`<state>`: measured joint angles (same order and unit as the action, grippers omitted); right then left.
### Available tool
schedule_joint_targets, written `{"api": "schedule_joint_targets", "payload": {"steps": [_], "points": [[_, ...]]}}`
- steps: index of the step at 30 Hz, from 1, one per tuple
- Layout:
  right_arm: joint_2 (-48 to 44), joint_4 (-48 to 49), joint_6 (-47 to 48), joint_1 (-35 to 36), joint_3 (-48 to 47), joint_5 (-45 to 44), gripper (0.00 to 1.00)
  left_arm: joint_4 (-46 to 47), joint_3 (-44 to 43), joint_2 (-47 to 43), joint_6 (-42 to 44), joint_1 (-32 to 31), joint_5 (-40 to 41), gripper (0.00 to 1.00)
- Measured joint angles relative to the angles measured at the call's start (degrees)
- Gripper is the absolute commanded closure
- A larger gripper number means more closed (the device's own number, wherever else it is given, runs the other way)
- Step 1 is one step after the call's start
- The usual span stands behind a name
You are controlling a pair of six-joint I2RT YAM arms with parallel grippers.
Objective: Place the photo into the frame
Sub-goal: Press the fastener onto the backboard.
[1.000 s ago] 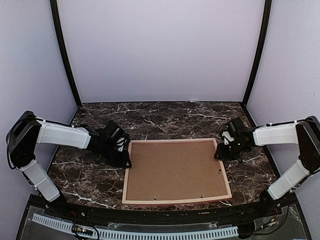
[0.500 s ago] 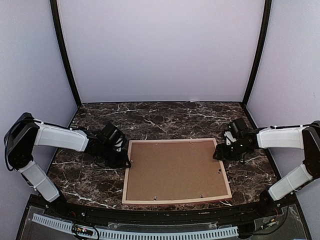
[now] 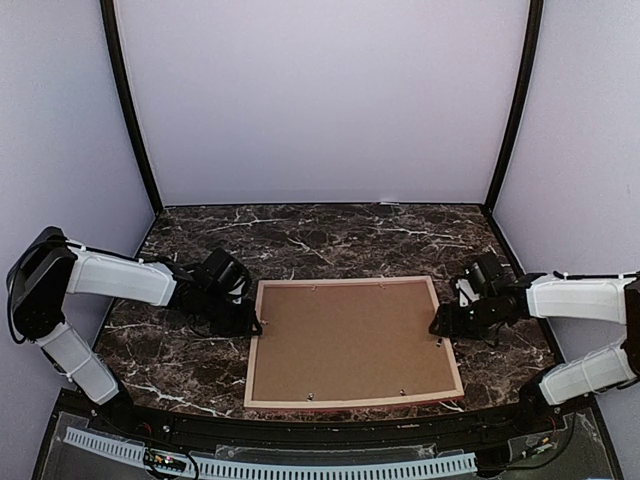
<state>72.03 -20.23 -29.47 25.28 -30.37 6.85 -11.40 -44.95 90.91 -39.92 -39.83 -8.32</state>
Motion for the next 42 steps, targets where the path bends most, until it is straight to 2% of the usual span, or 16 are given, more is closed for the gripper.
{"api": "schedule_joint_targets", "payload": {"steps": [6,26,42], "points": [[-1.5,0.5,-2.4,1.2,1.5,0.2,0.41,0.0,0.0,0.0,0.0,-0.2,0.2,0.77],[-2.3,0.3,-5.2,3.1,2.5,-0.1,0.61,0.0,0.0,0.0,-0.2,-0.3,0.3,0.77],[-3.1,-0.7,-5.4,3.3,2.7,-1.5,0.71,0.0,0.0,0.0,-0.2,-0.3,0.3,0.77]]}}
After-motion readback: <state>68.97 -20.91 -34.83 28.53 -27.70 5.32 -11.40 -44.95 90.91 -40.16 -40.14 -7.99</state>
